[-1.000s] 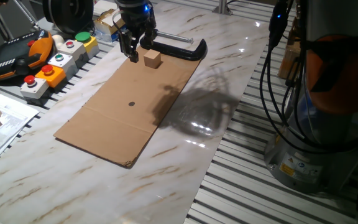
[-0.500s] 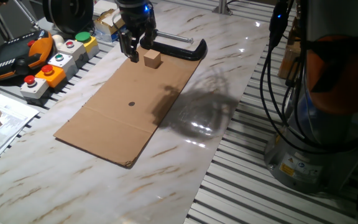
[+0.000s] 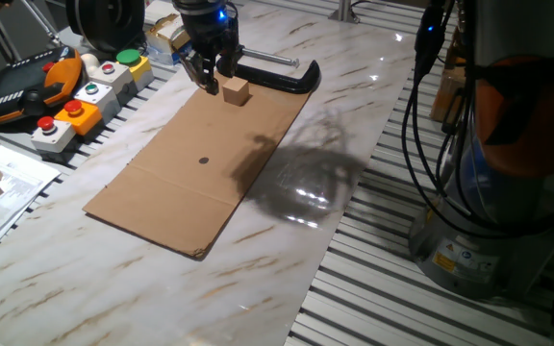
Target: Hold a small block with the gripper and sweep it from left to right on the table
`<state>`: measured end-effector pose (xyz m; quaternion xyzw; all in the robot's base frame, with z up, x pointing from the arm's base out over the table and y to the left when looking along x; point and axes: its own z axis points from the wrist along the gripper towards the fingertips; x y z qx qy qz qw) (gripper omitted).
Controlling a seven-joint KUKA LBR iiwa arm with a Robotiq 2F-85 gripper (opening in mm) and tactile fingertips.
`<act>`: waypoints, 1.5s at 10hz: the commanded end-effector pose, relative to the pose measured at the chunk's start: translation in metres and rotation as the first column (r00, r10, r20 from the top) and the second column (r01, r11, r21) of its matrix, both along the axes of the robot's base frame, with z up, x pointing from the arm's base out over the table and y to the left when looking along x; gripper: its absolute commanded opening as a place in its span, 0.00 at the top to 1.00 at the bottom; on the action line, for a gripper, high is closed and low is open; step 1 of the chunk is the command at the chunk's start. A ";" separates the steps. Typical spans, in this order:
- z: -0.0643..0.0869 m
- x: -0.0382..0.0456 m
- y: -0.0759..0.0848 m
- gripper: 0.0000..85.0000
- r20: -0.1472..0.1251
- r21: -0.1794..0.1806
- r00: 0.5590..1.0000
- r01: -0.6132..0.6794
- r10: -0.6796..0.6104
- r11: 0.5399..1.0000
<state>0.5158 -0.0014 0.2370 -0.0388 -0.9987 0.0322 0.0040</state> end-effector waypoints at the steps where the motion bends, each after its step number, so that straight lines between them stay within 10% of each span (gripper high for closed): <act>1: 0.000 0.0002 0.000 0.99 -0.001 0.010 1.000 0.008 -0.008 1.000; 15: -0.031 0.0119 -0.045 0.99 0.009 0.032 1.000 -0.023 0.023 0.999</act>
